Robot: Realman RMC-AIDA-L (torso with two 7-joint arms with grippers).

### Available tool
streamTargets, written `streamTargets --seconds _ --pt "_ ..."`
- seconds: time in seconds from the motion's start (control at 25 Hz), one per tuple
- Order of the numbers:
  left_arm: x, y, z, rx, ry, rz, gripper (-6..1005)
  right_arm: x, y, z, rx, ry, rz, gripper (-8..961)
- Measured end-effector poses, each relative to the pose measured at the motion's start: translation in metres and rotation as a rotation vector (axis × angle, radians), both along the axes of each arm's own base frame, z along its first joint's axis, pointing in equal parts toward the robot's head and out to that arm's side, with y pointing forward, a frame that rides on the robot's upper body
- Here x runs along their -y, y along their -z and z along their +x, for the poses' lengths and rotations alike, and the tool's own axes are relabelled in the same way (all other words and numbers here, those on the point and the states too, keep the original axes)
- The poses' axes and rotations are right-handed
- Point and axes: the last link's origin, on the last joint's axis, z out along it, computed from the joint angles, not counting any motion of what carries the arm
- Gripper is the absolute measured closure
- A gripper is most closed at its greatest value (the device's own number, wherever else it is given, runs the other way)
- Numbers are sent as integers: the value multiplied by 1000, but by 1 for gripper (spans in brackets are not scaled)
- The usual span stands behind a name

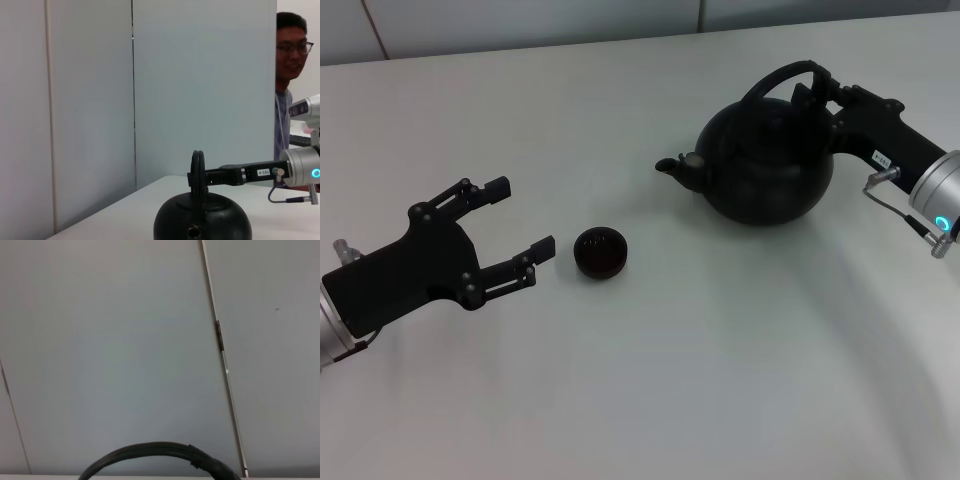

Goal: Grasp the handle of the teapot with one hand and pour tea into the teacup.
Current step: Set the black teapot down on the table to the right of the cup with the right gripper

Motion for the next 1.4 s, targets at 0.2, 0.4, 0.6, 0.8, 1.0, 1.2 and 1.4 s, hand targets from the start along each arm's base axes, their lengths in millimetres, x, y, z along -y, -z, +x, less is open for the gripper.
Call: streamTargets --seconds 0.2,0.4,0.6,0.8,1.0,1.2,1.4 --pt "0 0 0 2 -2 -2 141 0 -1 0 0 0 3 511" --pt "-1 -1 0 3 -2 -2 141 0 -2 1 1 -1 7 396" --pt "-1 -1 1 3 -2 0 142 2 -4 1 8 -15 10 365" --pt "-1 -1 1 6 -3 0 141 7 -6 1 2 -30 14 365" --pt "-1 -1 1 8 -4 -1 141 15 -8 2 -7 -57 26 366" --pt "2 -1 0 12 -6 -3 140 34 -14 2 -36 -124 58 366" --pt "3 -1 -1 17 -11 -8 141 56 -25 8 -51 -157 96 365"
